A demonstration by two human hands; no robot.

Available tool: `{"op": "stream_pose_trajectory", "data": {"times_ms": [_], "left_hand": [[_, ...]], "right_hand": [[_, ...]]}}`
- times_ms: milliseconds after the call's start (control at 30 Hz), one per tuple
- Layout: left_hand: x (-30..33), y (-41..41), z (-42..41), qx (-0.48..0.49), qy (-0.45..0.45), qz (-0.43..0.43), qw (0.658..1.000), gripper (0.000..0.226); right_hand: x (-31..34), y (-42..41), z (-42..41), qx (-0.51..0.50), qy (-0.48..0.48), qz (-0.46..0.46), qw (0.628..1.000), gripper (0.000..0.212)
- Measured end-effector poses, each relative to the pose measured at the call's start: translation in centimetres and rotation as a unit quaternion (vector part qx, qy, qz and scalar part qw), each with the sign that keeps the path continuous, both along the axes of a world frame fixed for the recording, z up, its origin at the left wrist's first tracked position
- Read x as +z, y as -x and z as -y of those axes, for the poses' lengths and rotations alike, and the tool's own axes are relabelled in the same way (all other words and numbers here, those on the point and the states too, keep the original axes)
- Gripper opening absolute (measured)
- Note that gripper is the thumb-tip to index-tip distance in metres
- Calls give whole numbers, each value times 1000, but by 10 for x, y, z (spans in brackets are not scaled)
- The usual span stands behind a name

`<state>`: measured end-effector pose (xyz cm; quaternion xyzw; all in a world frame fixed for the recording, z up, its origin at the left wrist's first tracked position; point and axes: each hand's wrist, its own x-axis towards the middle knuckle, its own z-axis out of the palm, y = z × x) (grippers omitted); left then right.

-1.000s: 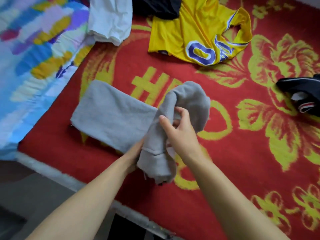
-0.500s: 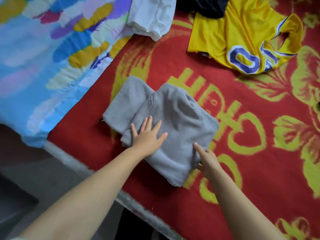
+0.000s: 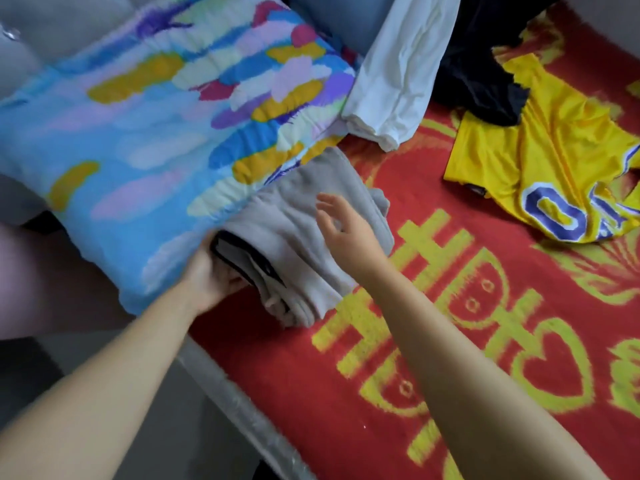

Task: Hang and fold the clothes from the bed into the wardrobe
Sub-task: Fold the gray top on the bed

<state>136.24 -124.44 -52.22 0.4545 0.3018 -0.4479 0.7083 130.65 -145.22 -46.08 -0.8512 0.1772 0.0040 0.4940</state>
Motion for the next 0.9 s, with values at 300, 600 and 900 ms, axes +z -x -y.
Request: {"op": "stream_pose_trajectory", "data": {"times_ms": [300, 600, 900], "left_hand": [[-3, 15, 31, -185, -522, 589, 589, 54], [-51, 85, 40, -409, -523, 526, 532, 72], [-25, 103, 86, -28, -462, 99, 881, 53]], "right_hand": [[-74, -4, 3, 269, 408, -75, 869, 53], [-93, -50, 79, 153, 257, -254, 920, 56], [-85, -31, 59, 52, 281, -238, 928, 48]]}}
